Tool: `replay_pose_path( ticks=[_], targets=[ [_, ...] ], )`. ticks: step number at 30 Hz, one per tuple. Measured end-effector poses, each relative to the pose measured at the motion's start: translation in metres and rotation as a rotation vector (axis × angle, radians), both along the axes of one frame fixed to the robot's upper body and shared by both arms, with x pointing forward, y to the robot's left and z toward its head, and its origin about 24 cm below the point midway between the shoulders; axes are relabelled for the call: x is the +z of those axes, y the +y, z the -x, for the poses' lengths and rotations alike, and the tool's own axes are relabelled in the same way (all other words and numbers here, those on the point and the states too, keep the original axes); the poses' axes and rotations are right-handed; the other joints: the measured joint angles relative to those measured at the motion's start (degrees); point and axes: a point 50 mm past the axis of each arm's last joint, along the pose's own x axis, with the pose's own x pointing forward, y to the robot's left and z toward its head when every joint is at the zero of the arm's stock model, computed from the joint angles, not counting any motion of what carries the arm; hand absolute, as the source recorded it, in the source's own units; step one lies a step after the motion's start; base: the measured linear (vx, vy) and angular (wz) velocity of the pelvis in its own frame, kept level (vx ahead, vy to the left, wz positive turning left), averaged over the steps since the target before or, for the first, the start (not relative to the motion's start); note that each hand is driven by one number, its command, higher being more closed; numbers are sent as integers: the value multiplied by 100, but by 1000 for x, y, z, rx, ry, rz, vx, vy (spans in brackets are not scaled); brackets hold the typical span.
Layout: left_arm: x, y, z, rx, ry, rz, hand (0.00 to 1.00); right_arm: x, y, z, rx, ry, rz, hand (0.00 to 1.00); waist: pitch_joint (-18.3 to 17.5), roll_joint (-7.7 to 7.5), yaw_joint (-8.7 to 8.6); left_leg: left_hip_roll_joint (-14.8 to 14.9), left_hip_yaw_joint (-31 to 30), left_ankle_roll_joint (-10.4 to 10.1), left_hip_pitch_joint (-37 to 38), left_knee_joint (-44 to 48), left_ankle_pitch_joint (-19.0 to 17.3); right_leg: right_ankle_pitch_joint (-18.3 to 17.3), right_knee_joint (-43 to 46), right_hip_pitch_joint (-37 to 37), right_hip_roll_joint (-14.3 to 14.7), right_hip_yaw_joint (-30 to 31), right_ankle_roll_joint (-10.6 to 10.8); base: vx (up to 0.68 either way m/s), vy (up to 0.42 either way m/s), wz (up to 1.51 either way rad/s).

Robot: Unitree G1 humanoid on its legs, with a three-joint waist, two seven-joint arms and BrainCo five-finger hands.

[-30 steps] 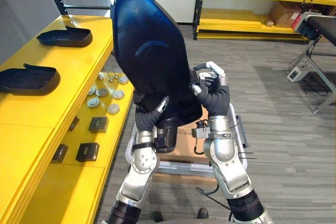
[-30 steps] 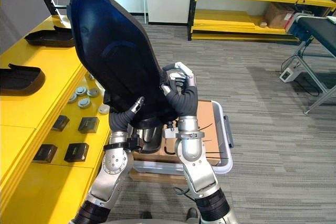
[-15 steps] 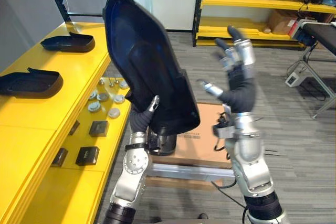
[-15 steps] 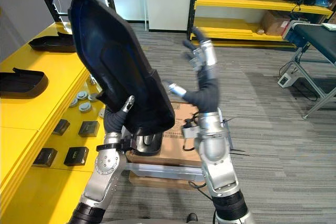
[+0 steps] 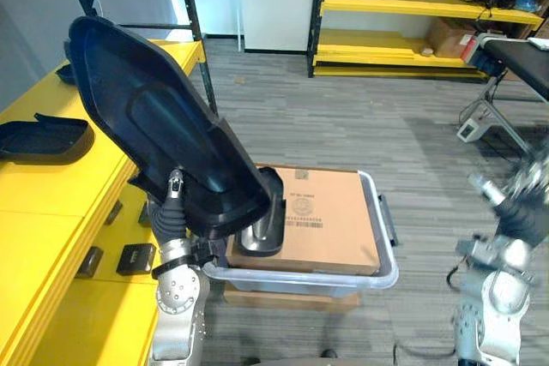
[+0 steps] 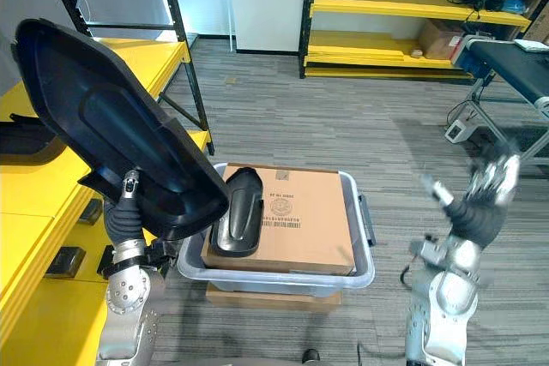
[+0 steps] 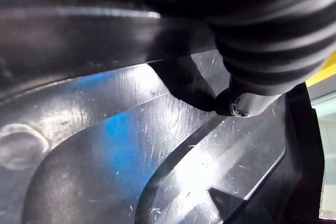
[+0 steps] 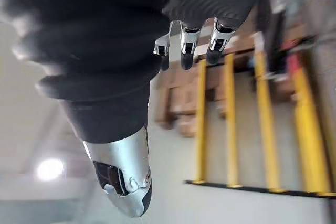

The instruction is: Walk over and take plastic housings, then place them on the shelf

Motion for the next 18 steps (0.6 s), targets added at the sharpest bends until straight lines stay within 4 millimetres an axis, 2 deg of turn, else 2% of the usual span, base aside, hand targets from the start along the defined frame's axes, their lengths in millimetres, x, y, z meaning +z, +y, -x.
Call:
replay_pose_path(
  ticks=[1,3,4,6,7,9,12,15,18],
  targets=[
    [3,1,3,0,-16,-4,100,-33,-5,11,-19,141,-78,0,-5,13,-23,-1,-33,-1,-54,0,-1,0,0,-39,-5,-38,1,-1,-7,13],
    [5,5,9,8,-28,-15,100,-85,-4,35,-45,354,-223,0,-13,56,-73,4,-84,4,-81,2,4,-4,-5,-38,-3,-88,-1,10,-14,12],
    [4,7,12,15,-24,-17,100,-105,-1,46,-53,441,-274,0,-30,85,-82,5,-92,27,-80,4,19,-7,-7,-32,-1,-94,-3,26,-16,5],
    [1,8,16,22,-14,-10,100,-140,11,71,-59,605,-376,0,-27,149,-93,5,-111,30,-35,30,21,-13,-16,31,-4,-114,2,37,-12,5],
    [1,8,17,20,-11,-9,100,-148,16,78,-54,651,-399,0,-24,157,-96,5,-131,30,-18,30,21,-22,-17,60,-8,-129,7,21,-12,17],
    [0,6,17,-4,-10,-10,100,-175,39,99,5,803,-477,0,-15,149,-93,0,-279,18,-14,1,10,-80,-2,172,-26,-278,19,-36,-22,31],
    [-3,4,21,-23,7,0,100,-194,65,113,94,937,-531,0,0,127,-51,-12,-483,8,14,0,-23,-226,126,273,-75,-506,50,-46,-20,44],
    [-5,3,23,-25,16,5,100,-202,80,116,165,1008,-523,0,29,86,64,-42,-808,-11,2,3,-4,-359,275,361,-131,-829,75,-5,-23,66],
    [-4,0,22,-33,10,14,100,-205,94,109,251,1049,-483,0,141,-15,192,-186,-1535,-46,-209,215,27,-587,482,560,-313,-1640,127,47,-22,139]
  ],
)
